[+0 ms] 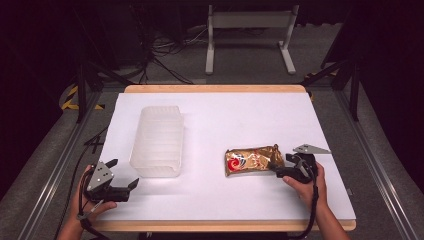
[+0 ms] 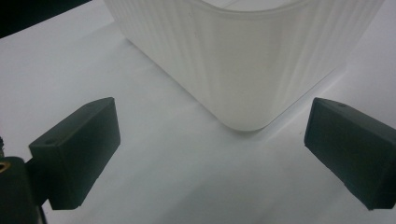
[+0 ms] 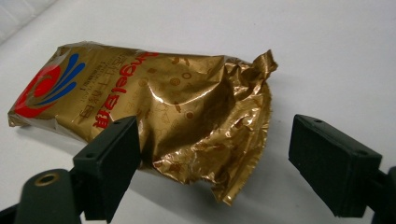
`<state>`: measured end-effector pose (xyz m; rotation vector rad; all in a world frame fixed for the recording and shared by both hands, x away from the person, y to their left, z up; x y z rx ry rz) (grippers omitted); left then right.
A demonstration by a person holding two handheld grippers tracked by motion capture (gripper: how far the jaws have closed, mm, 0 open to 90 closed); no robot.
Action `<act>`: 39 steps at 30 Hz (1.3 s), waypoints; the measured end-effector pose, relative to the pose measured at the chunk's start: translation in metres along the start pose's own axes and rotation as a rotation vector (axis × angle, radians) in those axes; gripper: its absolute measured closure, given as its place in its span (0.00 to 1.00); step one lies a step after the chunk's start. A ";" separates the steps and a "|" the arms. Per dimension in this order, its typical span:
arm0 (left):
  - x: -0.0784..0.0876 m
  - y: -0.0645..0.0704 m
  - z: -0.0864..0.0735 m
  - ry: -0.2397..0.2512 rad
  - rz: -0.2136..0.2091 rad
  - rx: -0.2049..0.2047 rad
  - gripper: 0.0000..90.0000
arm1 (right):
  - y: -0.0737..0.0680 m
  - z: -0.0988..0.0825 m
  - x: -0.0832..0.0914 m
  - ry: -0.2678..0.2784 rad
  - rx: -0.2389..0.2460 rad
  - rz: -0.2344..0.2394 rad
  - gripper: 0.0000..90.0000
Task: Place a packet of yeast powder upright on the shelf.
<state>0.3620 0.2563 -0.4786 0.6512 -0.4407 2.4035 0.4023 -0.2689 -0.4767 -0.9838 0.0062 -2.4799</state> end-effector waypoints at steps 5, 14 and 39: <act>-0.001 0.001 0.000 -0.002 -0.003 0.000 0.05 | -0.001 0.007 -0.014 -0.059 -0.052 0.033 0.24; -0.002 0.002 0.000 -0.011 -0.009 -0.009 0.05 | -0.005 0.018 -0.016 0.004 -0.044 0.077 0.71; 0.002 0.003 -0.003 -0.016 0.000 -0.002 0.05 | -0.061 0.085 0.034 0.213 0.246 0.149 0.97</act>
Point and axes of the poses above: each handheld gripper's, and its own axes: x roughly backward along the jaws, z roughly out of its top, y roughly to its right, the point moved 6 cm from there along -x, roughly forward along the jaws, and after that the axes turned 2 degrees about -y, right-handed, at the moved point
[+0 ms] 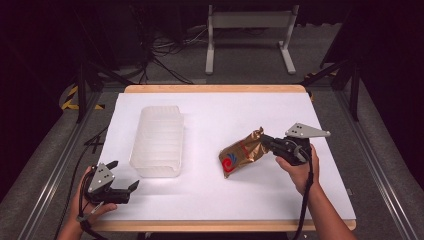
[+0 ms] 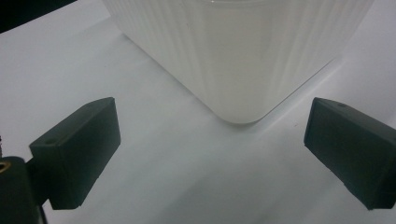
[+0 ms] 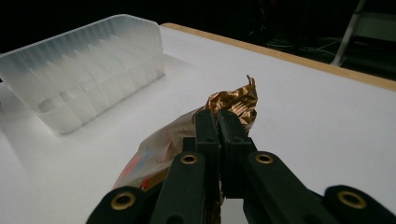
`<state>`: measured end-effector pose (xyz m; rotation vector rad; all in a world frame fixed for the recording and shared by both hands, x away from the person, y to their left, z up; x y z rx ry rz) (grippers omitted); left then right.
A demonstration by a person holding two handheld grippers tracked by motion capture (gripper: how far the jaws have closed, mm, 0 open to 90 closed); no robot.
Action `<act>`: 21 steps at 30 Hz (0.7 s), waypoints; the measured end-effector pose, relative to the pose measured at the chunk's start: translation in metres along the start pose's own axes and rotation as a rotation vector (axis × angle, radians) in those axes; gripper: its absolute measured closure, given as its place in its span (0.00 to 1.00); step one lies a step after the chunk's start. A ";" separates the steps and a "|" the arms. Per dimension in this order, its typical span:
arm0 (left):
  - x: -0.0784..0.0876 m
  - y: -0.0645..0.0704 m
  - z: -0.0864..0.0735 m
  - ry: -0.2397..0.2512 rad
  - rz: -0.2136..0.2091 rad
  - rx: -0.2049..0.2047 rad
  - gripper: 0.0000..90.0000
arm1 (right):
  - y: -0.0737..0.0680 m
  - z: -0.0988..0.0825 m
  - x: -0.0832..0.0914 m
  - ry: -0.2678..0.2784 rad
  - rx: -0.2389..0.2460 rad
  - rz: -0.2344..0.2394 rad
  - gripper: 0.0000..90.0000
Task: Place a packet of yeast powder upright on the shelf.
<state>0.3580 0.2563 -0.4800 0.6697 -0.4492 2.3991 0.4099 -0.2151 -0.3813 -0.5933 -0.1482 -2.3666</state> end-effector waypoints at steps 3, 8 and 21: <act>0.000 0.000 0.000 0.003 0.001 -0.002 0.05 | -0.007 0.010 -0.001 -0.007 0.041 0.005 0.98; 0.001 -0.001 0.000 0.006 0.000 -0.001 0.05 | -0.017 0.023 -0.002 -0.009 0.081 0.022 0.99; 0.001 -0.001 0.000 0.009 -0.002 0.010 0.05 | -0.033 0.040 -0.007 -0.039 0.171 0.099 0.99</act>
Point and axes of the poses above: each handheld gripper's, and its own axes: x roughly backward along the jaws, z roughly out of its top, y roughly to its right, the point moved 6 cm from there along -x, roughly forward along the jaws, and after that the axes turned 2 degrees about -y, right-handed, at the moved point
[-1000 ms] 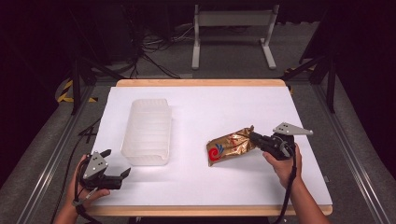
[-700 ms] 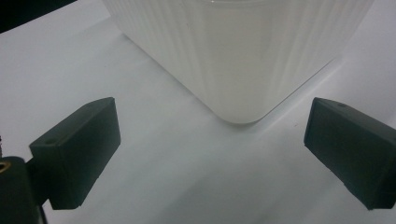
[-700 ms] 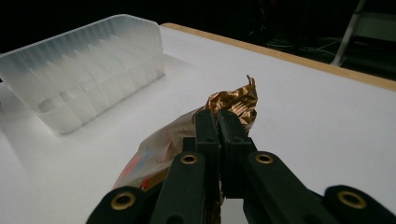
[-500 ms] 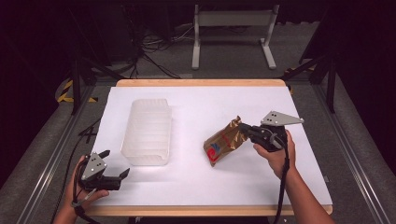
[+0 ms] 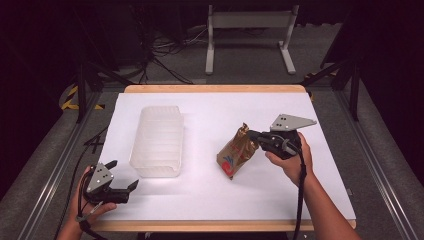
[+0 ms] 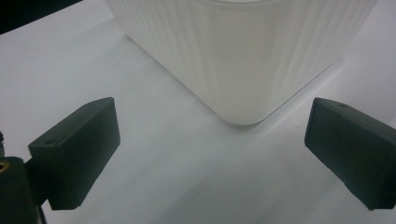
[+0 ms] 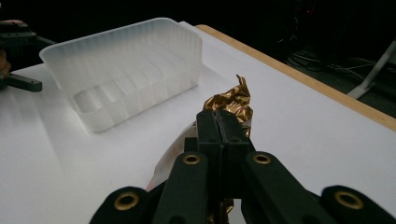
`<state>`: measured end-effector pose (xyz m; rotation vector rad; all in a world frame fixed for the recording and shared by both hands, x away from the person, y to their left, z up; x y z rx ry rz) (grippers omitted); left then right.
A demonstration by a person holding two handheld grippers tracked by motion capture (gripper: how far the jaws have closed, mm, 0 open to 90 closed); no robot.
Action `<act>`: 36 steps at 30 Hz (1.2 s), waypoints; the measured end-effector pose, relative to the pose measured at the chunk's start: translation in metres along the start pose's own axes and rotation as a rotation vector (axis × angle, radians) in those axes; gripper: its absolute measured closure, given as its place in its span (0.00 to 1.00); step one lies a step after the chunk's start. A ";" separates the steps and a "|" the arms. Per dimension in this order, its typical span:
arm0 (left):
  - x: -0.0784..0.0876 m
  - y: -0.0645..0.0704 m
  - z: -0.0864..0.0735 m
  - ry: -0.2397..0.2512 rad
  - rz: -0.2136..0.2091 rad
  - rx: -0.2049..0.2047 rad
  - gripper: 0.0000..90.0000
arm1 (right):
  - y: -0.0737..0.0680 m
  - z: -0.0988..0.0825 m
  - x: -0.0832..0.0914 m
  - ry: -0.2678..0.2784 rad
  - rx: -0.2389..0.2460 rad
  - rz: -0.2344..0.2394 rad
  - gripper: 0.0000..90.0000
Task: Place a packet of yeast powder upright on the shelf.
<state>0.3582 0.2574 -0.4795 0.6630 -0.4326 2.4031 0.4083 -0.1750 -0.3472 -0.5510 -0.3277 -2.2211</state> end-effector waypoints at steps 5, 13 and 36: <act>0.000 0.000 0.000 0.000 -0.001 0.000 0.05 | -0.004 0.008 -0.001 0.009 0.020 0.019 0.99; 0.000 0.000 -0.001 0.001 0.001 0.001 0.05 | -0.006 0.026 -0.003 0.028 0.041 0.041 0.99; 0.002 -0.001 -0.002 0.005 0.001 0.008 0.05 | -0.014 0.070 -0.021 0.051 0.119 0.090 0.99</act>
Point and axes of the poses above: each handheld gripper's, and its own axes: x roughly backward along the jaws, z roughly out of its top, y roughly to its right, the point moved 6 cm from there along -x, roughly forward along the jaws, and after that the axes turned 2 degrees about -y, right-handed, at the moved point
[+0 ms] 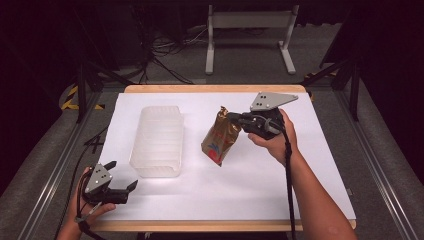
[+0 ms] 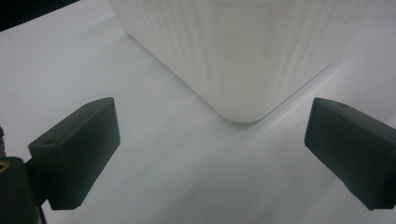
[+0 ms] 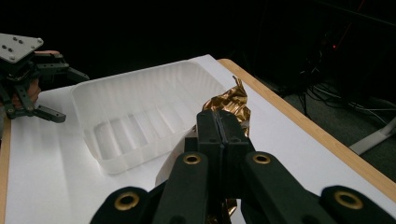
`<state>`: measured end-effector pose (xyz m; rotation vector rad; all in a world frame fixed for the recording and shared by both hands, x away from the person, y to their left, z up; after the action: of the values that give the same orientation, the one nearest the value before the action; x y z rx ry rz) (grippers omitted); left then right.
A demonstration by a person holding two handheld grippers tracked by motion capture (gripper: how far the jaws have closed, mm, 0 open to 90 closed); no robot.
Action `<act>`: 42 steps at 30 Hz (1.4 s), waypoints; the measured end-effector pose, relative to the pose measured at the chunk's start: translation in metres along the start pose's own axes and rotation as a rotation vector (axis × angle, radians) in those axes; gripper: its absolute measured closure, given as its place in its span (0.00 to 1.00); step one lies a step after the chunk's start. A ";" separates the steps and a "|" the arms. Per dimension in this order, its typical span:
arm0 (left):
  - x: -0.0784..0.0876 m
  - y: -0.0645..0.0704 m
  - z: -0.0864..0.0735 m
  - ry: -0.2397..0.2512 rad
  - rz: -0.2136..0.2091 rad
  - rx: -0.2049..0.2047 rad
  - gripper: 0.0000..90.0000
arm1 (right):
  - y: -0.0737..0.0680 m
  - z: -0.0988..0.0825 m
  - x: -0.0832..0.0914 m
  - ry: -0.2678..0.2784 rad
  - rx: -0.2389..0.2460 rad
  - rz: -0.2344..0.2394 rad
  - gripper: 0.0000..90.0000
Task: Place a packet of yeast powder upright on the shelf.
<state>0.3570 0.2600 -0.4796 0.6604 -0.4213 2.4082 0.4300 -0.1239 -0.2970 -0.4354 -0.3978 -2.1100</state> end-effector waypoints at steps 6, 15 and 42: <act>0.001 0.000 0.000 0.000 0.003 0.002 0.05 | -0.001 0.007 -0.006 -0.003 0.016 0.007 0.99; 0.000 0.000 -0.001 -0.003 0.004 -0.001 0.05 | 0.000 0.021 -0.008 0.017 0.041 0.025 0.99; -0.001 -0.001 -0.001 -0.006 -0.001 -0.005 0.05 | -0.014 0.062 -0.052 0.029 0.138 0.130 0.99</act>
<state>0.3583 0.2608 -0.4809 0.6651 -0.4293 2.4042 0.4547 -0.0517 -0.2668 -0.3408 -0.4818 -1.9472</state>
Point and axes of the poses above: each handheld gripper's, and its own axes: x roughly backward along the jaws, z roughly out of its top, y roughly to its right, the point moved 6 cm from there along -x, roughly forward along the jaws, and after that the axes turned 2 degrees about -y, right-handed, at the moved point
